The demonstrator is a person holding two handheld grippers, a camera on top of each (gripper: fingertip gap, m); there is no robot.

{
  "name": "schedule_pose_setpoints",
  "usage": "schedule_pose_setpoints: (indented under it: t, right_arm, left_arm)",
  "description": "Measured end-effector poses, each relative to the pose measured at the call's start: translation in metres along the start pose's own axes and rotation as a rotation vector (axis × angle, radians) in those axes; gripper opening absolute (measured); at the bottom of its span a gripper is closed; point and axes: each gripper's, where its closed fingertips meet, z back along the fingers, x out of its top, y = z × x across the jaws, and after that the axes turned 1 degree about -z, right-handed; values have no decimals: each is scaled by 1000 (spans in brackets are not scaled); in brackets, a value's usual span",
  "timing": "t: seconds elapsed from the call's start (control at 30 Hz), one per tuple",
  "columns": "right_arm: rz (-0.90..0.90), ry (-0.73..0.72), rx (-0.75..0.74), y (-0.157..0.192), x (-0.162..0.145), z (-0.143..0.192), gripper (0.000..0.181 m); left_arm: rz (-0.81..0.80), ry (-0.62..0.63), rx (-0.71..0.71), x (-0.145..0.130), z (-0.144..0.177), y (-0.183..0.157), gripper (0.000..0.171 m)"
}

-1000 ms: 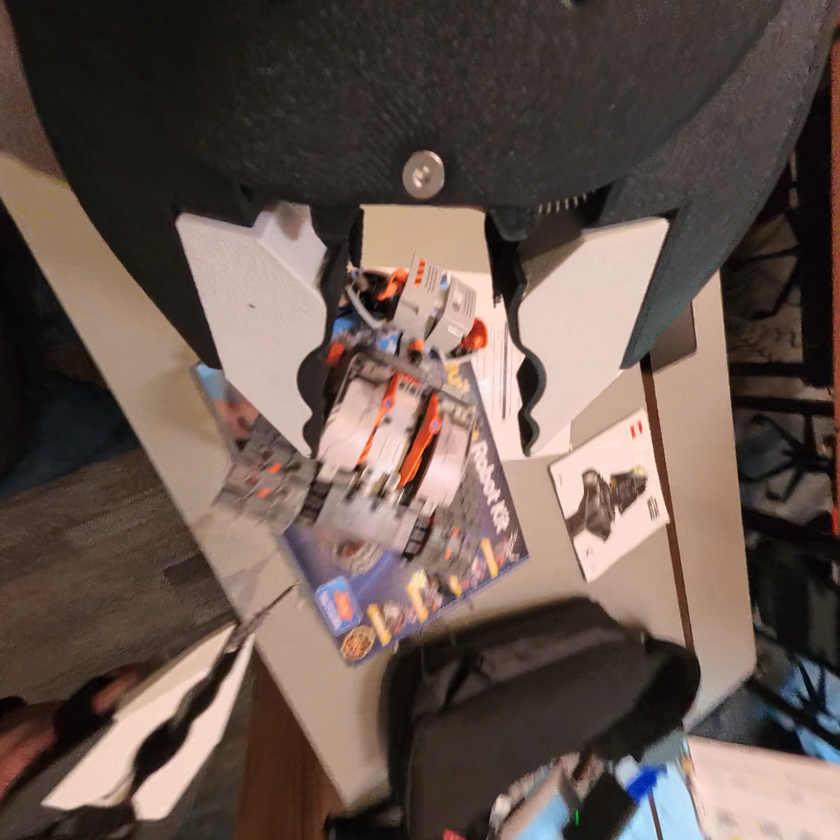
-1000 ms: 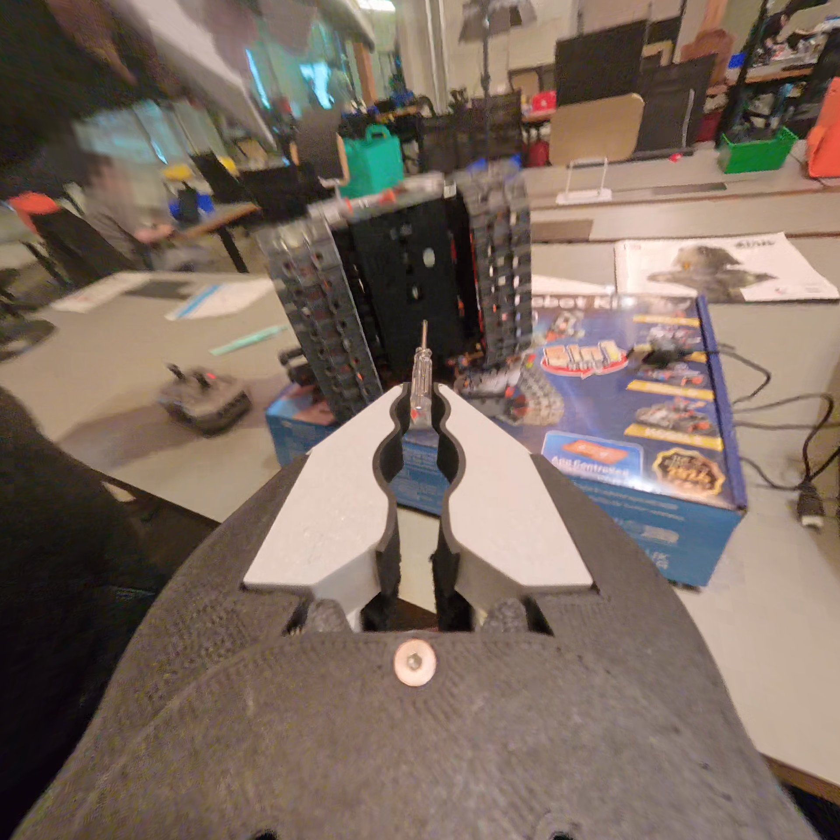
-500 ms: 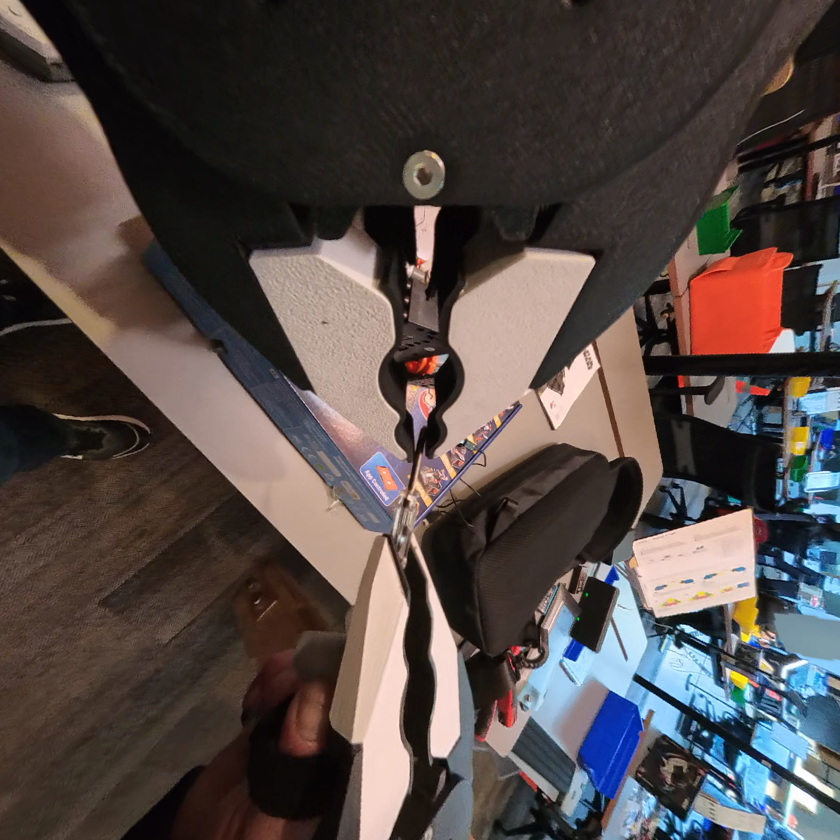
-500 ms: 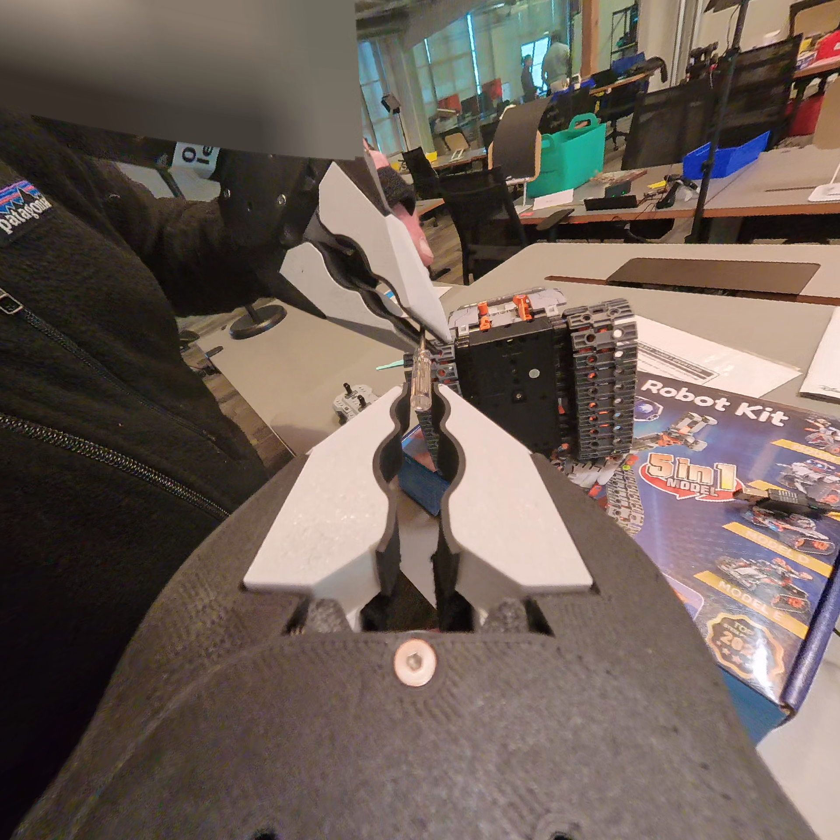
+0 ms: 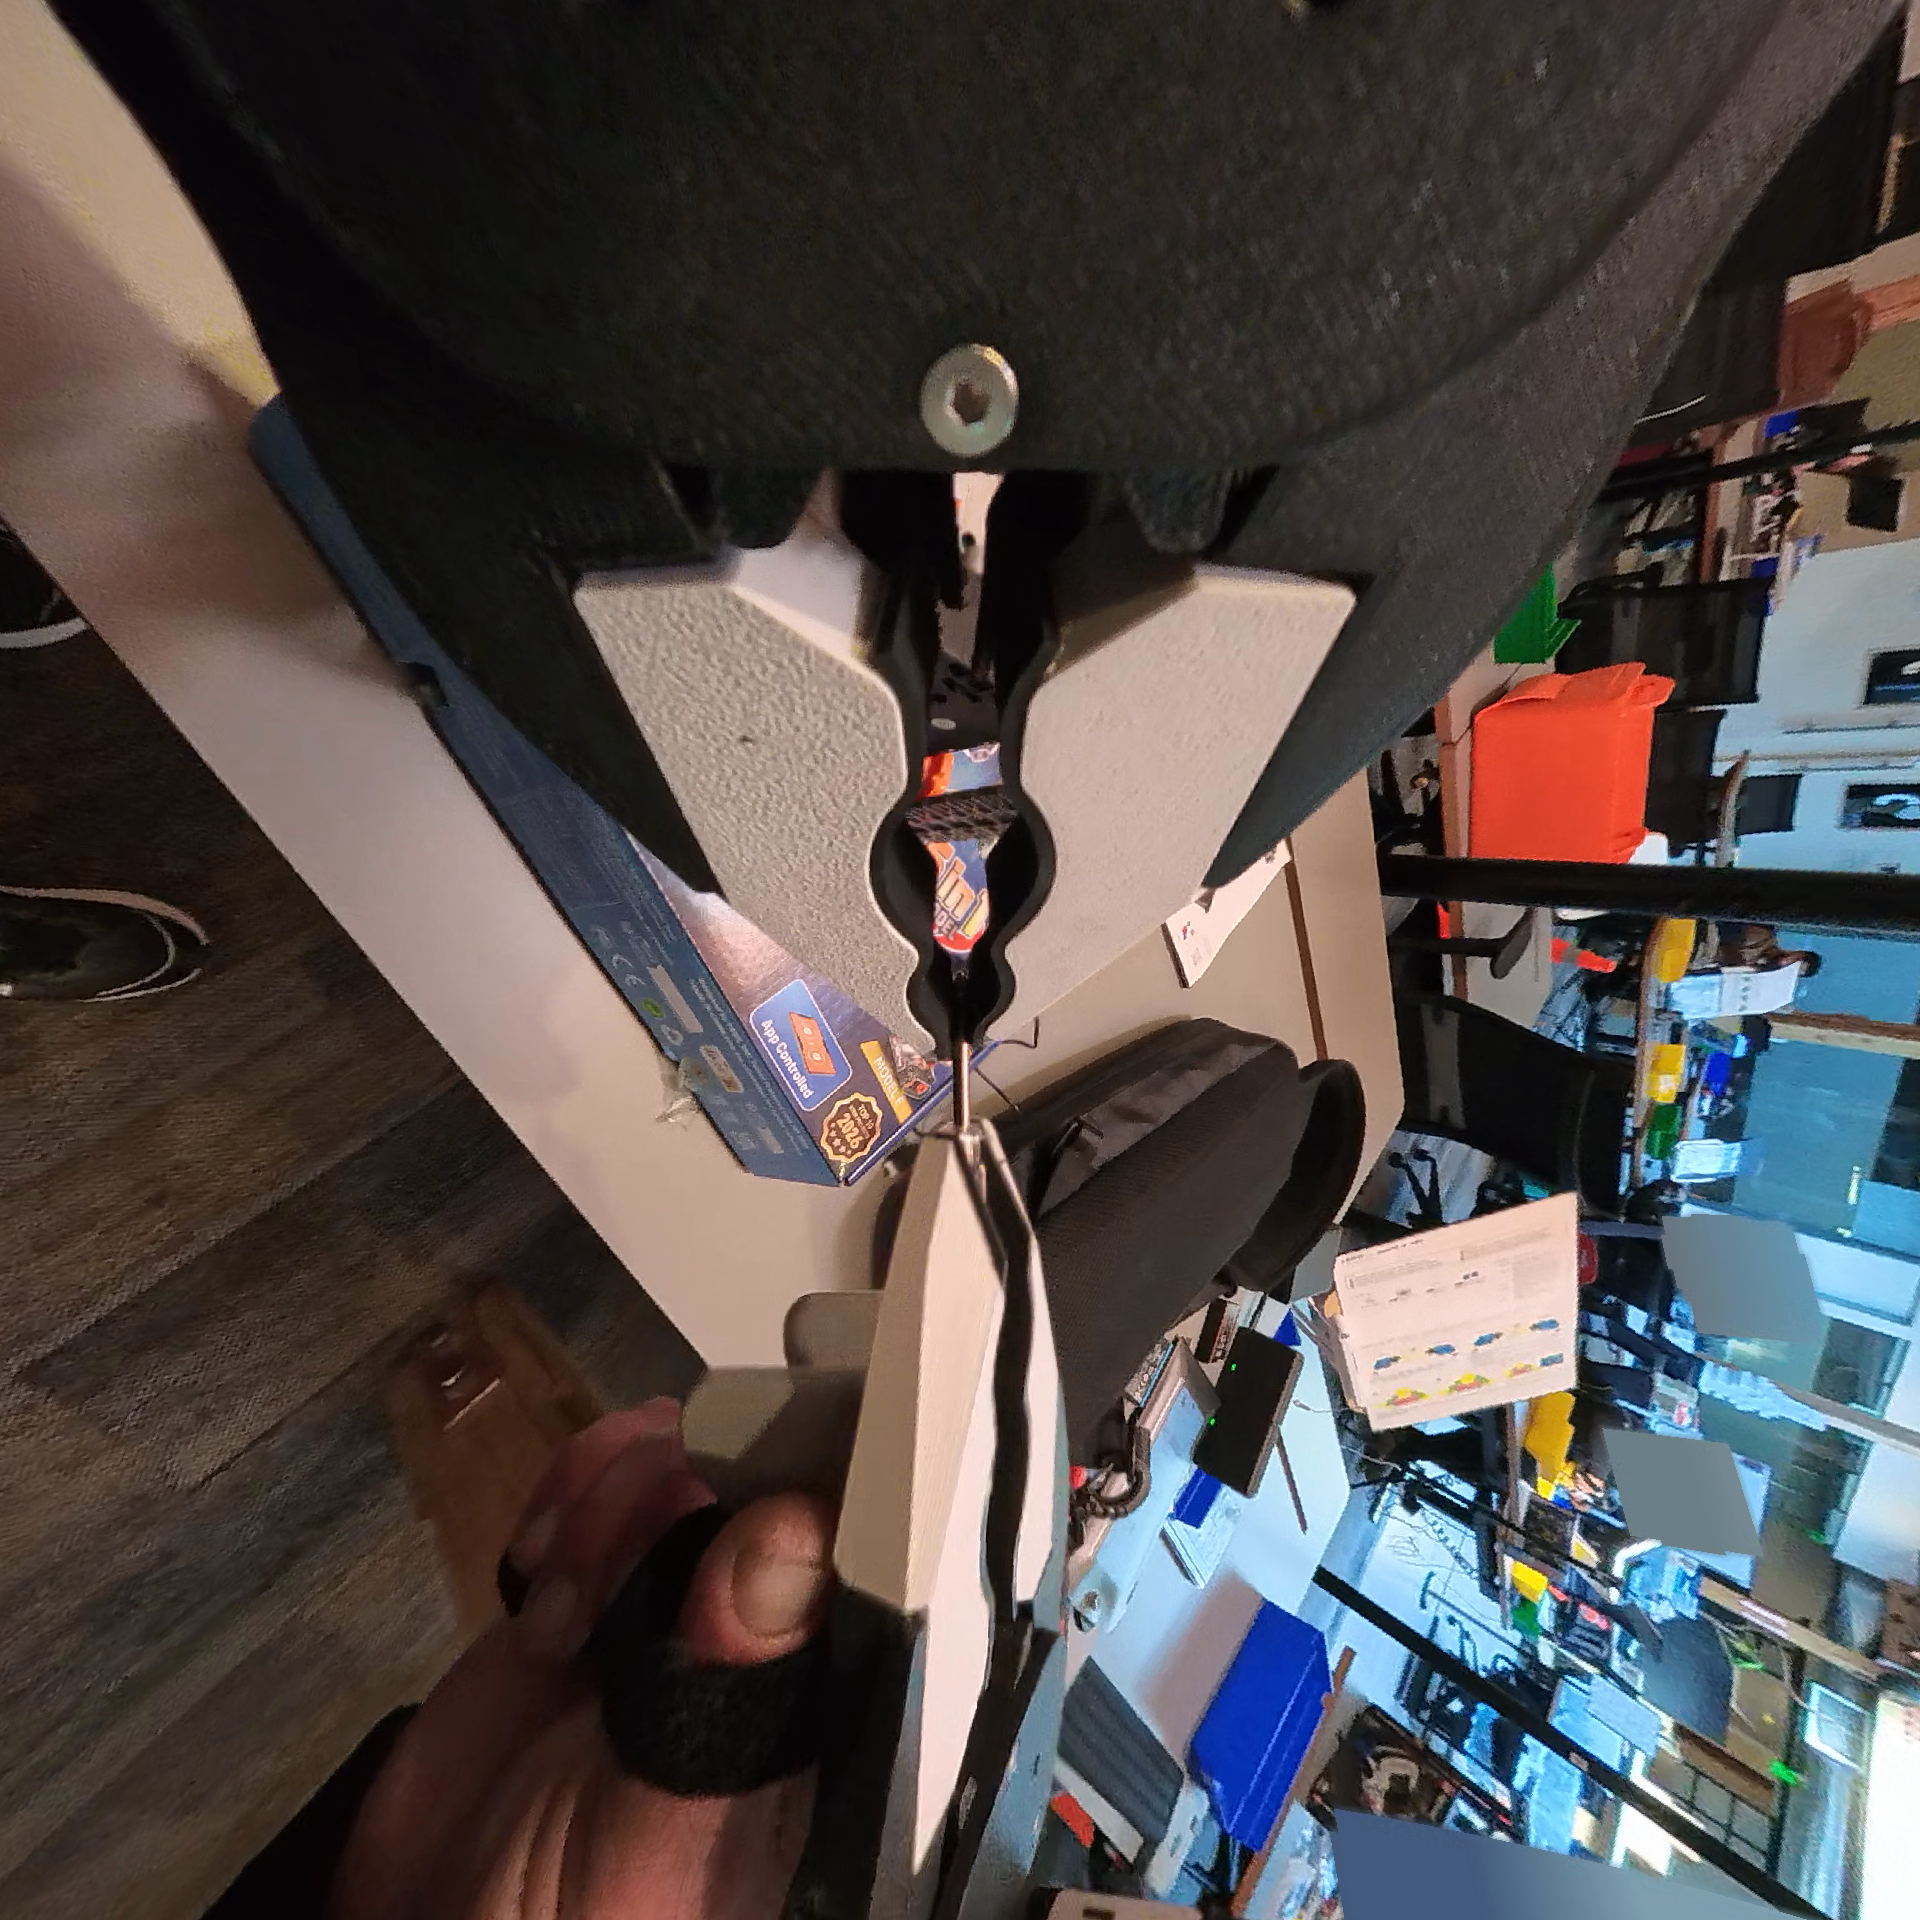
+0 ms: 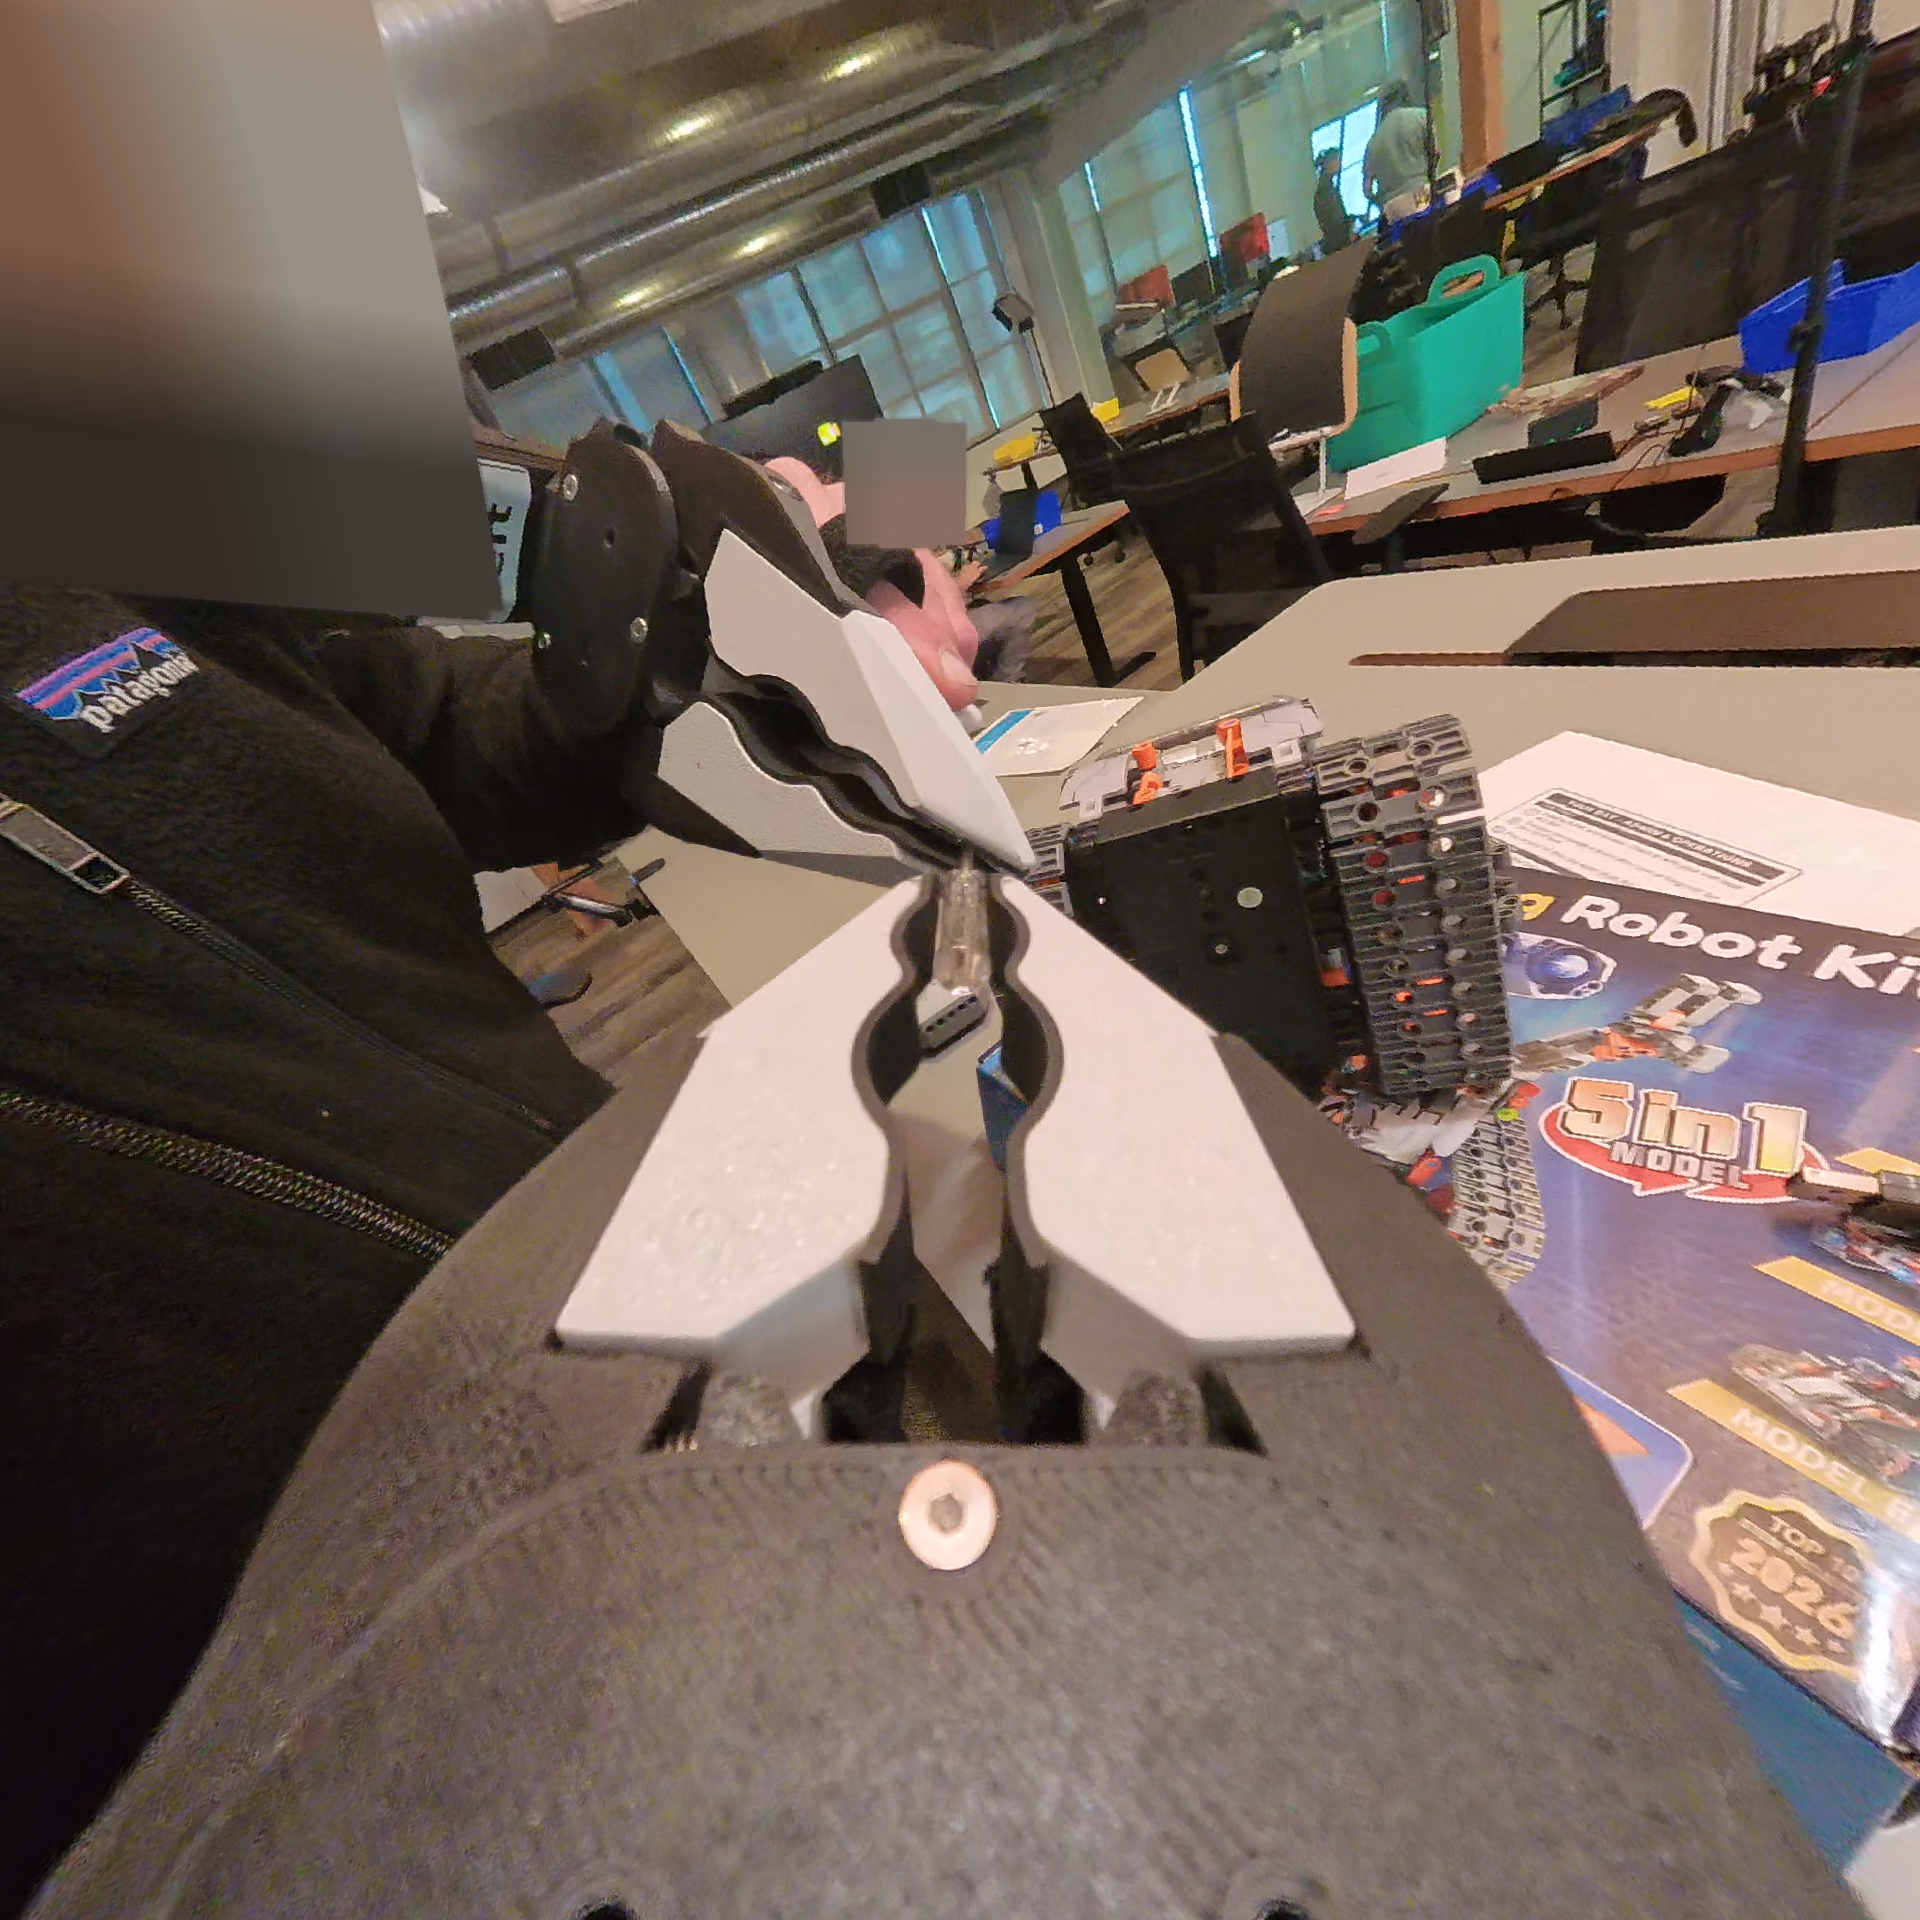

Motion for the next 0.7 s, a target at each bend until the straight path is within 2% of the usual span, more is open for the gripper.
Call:
schedule_pose_setpoints:
  t: [0.17,0.23,0.33,0.53,0.57,0.6,0.7]
  right_arm:
    - [-13,-3,34,-1,3,4,5]
    - [-22,9,59,0,0,3,12]
    - [2,11,72,1,-1,4,4]
    - [21,25,79,0,-4,2,4]
    - [20,17,59,-4,-3,2,4]
    - [13,11,50,-8,-5,1,4]
    - [-36,-23,-14,-28,-15,-6,4]
  left_arm:
    - [49,17,32,4,-2,2,0]
    - [73,16,47,6,-3,3,0]
    - [83,33,57,6,-4,0,0]
    - [138,59,66,3,0,-3,0]
    - [131,66,77,0,4,0,17]
    - [146,98,70,-8,8,3,44]
    - [202,164,14,-39,29,17,70]
